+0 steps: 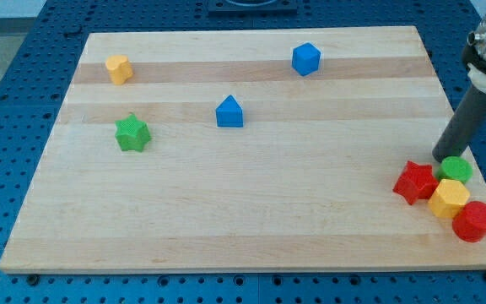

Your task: Move your arms towards the blue cube

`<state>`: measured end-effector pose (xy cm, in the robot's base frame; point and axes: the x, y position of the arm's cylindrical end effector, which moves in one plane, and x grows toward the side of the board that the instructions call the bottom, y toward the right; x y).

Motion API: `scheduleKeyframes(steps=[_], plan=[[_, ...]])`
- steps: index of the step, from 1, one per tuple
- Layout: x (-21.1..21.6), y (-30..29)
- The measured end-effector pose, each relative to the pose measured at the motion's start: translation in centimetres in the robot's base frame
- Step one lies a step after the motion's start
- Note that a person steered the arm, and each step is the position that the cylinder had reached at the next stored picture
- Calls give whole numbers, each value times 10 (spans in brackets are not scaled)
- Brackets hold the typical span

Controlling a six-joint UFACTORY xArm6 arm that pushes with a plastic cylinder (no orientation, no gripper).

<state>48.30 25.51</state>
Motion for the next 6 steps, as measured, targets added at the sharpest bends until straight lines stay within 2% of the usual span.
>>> scheduleKeyframes(steps=[1, 2, 3, 4, 5, 6], plan=[[5, 0], [-7, 0], [-61, -1], [-143, -27], [-215, -72], [-253, -147]])
